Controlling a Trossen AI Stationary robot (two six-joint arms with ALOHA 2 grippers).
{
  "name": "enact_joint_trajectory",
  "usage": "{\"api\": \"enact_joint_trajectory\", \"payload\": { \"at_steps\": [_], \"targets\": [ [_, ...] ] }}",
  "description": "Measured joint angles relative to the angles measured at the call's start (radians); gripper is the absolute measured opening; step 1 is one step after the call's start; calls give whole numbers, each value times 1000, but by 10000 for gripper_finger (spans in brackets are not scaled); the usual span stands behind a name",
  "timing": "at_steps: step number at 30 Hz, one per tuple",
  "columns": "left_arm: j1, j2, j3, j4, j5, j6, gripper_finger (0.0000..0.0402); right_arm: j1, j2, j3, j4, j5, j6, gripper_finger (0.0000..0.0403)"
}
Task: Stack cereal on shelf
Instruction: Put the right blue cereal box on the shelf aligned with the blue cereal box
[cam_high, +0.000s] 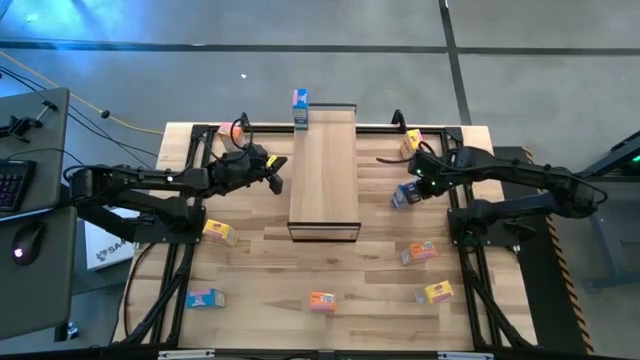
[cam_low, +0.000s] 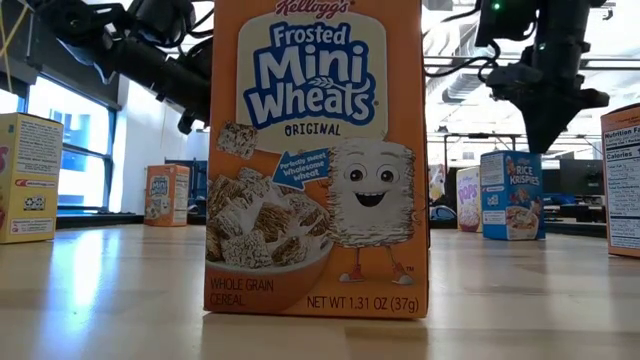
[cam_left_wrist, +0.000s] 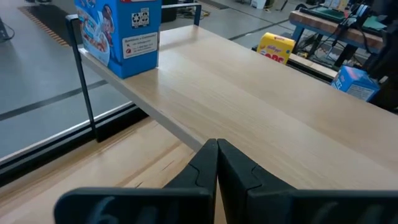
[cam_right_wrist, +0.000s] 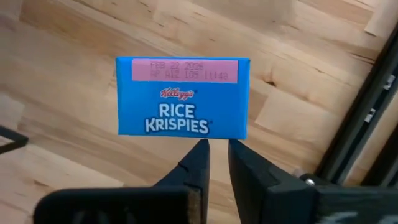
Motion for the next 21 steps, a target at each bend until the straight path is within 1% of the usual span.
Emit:
{"api": "enact_joint_trajectory", "payload": {
  "at_steps": [4,14,21],
  "targets": [
    [-2,0,0,0,0,1,0,-18,-1,0,-2,0,-3,43],
    [-2,0,0,6,-2,0,0,-88,-1,0,68,0,-132,44],
    [-2,0,0,7,-2,-1,0,-124,-1,0,66,-21,-180,45]
  ]
}}
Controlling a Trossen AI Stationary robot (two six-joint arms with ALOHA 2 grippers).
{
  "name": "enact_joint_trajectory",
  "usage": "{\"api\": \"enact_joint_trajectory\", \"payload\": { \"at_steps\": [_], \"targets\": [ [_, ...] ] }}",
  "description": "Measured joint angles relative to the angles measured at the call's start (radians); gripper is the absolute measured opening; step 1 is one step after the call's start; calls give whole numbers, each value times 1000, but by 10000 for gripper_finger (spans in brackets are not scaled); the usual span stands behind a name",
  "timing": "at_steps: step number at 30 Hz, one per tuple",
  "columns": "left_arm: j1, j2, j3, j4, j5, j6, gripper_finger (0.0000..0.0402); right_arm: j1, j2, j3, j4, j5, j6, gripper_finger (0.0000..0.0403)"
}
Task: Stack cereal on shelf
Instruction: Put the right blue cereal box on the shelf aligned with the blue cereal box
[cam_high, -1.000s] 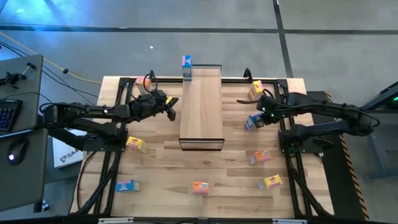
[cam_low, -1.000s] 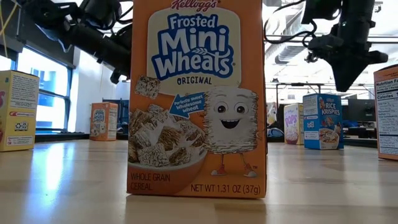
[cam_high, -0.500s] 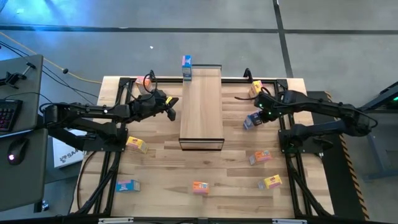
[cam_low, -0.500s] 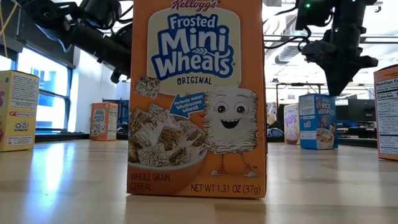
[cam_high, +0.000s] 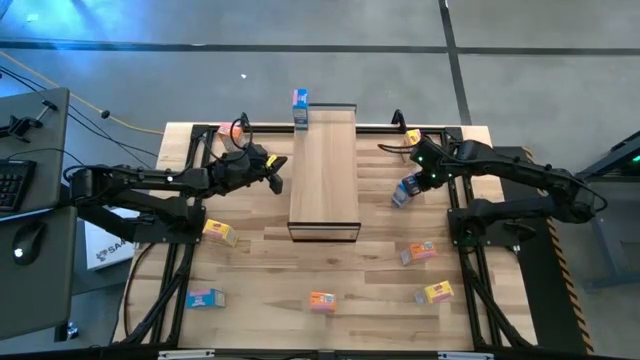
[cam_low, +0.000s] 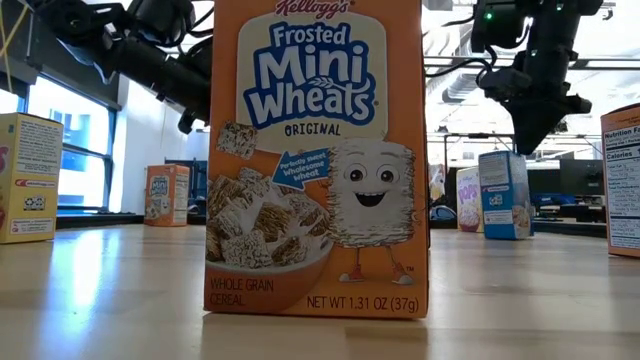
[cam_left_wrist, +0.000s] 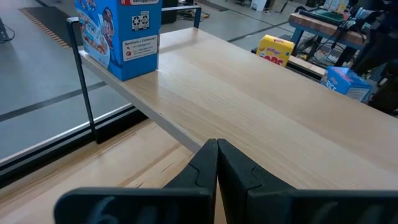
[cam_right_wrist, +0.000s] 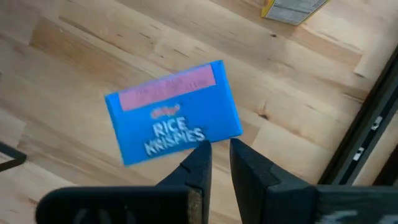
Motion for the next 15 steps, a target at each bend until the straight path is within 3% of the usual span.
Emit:
{"api": "enact_joint_trajectory", "payload": {
  "at_steps": [7,15],
  "targets": [
    [-16,0,0,8,0,-1,0,0,-1,0,-82,-80,103,44],
    [-19,0,0,7,0,8,0,32,-1,0,-131,-49,180,44]
  ]
}}
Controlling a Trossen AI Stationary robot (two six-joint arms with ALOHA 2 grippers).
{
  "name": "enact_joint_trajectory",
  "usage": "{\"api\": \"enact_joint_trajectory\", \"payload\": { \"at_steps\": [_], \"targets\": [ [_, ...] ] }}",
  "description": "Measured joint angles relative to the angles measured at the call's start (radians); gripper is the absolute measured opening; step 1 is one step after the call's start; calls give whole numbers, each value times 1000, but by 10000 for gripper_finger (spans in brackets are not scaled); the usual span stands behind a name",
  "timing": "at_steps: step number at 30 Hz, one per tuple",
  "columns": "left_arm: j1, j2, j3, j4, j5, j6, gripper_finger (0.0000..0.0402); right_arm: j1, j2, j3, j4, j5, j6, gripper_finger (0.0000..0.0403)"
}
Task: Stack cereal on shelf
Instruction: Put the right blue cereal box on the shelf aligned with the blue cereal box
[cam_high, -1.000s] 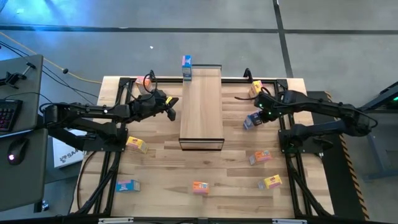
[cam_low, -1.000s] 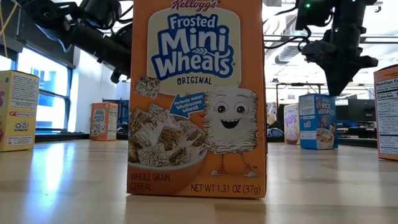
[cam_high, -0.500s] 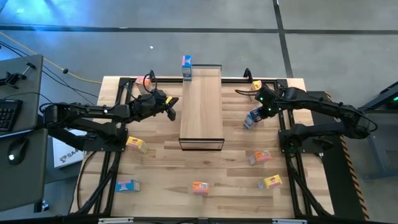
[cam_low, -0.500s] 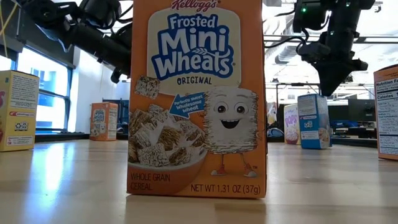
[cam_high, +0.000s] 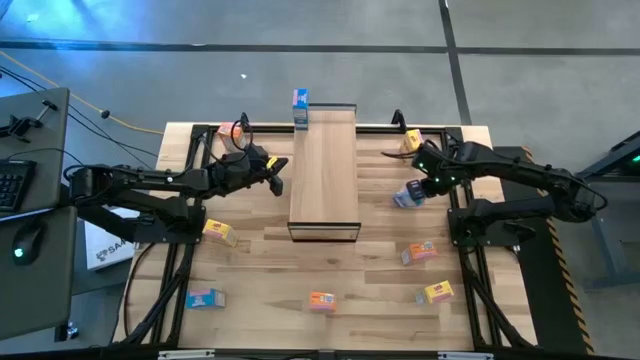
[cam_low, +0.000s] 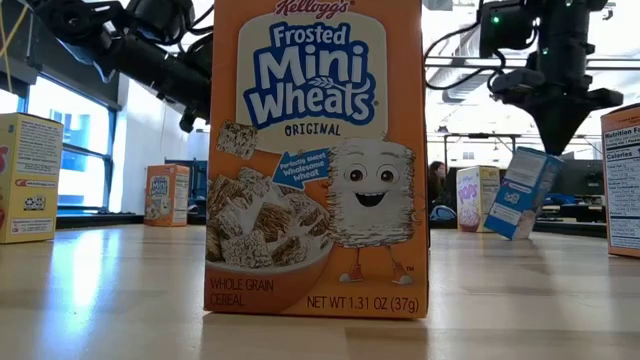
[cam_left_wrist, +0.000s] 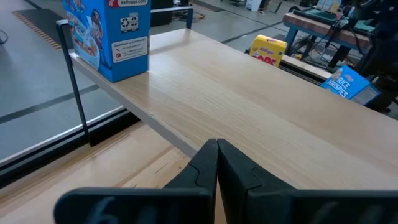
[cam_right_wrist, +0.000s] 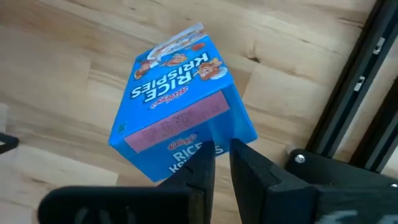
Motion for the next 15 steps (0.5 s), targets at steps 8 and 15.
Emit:
{"api": "enact_joint_trajectory", "payload": {
  "at_steps": [8,15],
  "targets": [
    [0,0,0,-1,0,0,0,-1,0,0,110,6,-53,45],
    [0,0,0,-1,1,0,0,-1,1,18,110,20,-90,68]
  ]
}}
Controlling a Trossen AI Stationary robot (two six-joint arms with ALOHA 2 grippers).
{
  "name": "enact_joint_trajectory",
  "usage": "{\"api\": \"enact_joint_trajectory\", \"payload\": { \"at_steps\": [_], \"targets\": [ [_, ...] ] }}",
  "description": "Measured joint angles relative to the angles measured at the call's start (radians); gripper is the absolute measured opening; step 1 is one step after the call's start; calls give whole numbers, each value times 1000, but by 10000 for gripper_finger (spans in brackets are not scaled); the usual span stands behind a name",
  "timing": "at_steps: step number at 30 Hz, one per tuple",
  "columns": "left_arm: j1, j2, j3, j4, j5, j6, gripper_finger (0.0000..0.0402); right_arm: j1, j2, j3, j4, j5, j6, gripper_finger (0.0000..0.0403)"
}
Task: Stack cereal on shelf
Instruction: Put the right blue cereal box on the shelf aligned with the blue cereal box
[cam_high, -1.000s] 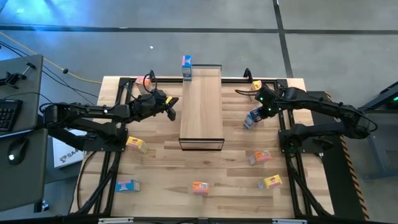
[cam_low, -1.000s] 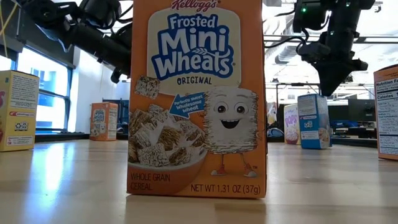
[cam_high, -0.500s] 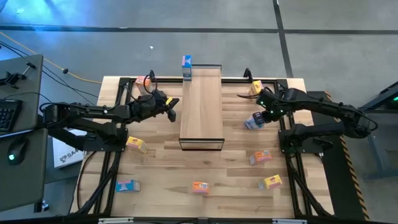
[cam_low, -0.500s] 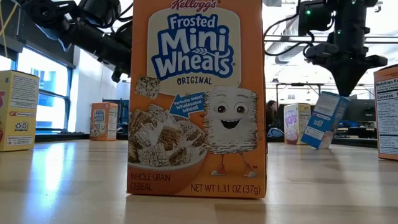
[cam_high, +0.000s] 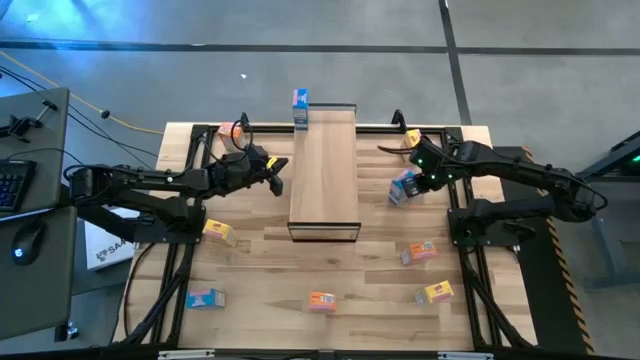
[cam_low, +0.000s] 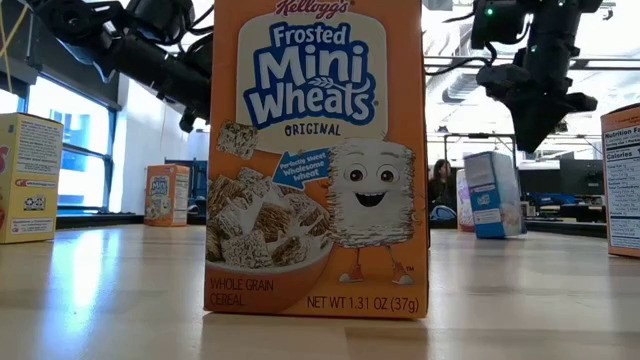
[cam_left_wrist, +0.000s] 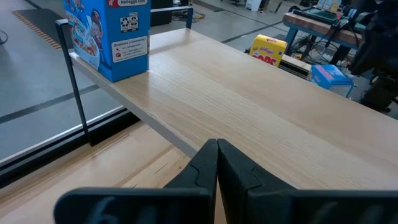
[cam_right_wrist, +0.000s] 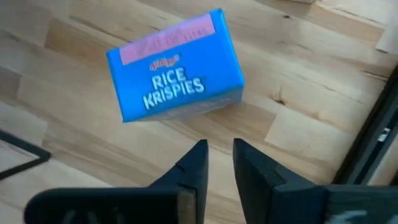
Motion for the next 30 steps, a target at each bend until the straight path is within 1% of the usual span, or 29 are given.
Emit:
{"api": "enact_joint_trajectory", "payload": {
  "at_steps": [2,5,11,14,17,21,30],
  "targets": [
    [0,0,0,0,0,0,0,0,-1,23,-26,-7,-15,74],
    [0,0,0,0,0,0,0,0,0,15,-43,0,-14,71],
    [0,0,0,-3,1,0,0,25,14,-37,-70,-12,4,35],
    [0,0,0,-4,1,0,0,37,12,-38,-63,26,16,18],
    [0,0,0,-4,1,0,0,32,24,-38,-35,59,13,9],
    [0,0,0,-4,1,0,0,22,54,-38,9,84,-12,7],
    [0,0,0,-7,1,0,0,-19,118,-38,100,85,-75,6]
  ]
}}
